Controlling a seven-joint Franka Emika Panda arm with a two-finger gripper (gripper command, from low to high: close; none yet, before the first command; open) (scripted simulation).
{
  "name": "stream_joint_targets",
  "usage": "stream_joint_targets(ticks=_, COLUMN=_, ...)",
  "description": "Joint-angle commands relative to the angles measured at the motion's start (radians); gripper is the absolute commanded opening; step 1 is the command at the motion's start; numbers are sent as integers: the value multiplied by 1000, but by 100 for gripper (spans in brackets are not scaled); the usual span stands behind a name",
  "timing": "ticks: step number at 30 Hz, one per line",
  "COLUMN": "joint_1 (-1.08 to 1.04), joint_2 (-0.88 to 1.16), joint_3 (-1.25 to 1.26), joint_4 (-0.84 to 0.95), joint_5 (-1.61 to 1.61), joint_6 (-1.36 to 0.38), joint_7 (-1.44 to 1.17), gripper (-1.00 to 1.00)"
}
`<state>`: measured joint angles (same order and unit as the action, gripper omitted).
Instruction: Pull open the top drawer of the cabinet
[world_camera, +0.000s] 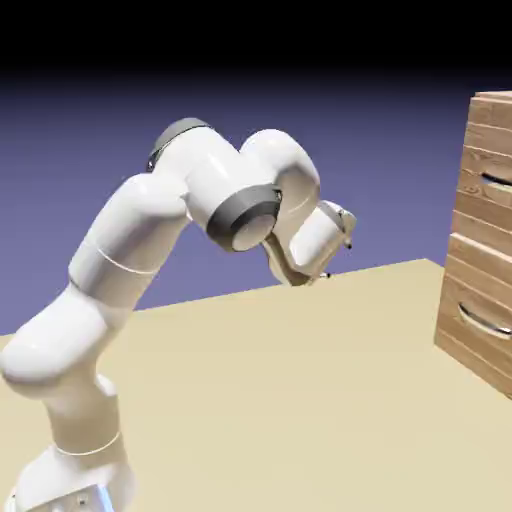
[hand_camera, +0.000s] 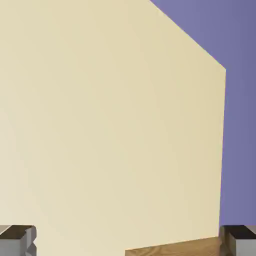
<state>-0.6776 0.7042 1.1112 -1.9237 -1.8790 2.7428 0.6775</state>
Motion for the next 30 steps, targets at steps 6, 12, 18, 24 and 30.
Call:
stream_joint_targets(ticks=6, joint_1=-96, joint_2=177, joint_3=154, joint_4=123, joint_5=-261, joint_6=-41, joint_7=-9, gripper=0)
stream_joint_targets(ticks=12, joint_1=-192, joint_2=354, joint_3=309, joint_4=246, joint_5=-522, joint_6=-82, joint_7=-18, gripper=0)
stream_joint_targets(ticks=18, joint_1=-287, joint_2=531, joint_3=463, joint_4=369, joint_5=-783, joint_6=-123, joint_7=-26, gripper=0)
stream_joint_targets(ticks=24, joint_1=-274, joint_2=601, joint_3=506, joint_4=484, joint_5=-862, joint_6=-111, joint_7=-54, gripper=0)
stream_joint_targets(ticks=30, joint_1=-135, joint_2=629, joint_3=478, joint_4=701, joint_5=-831, joint_6=-34, joint_7=-126, gripper=0)
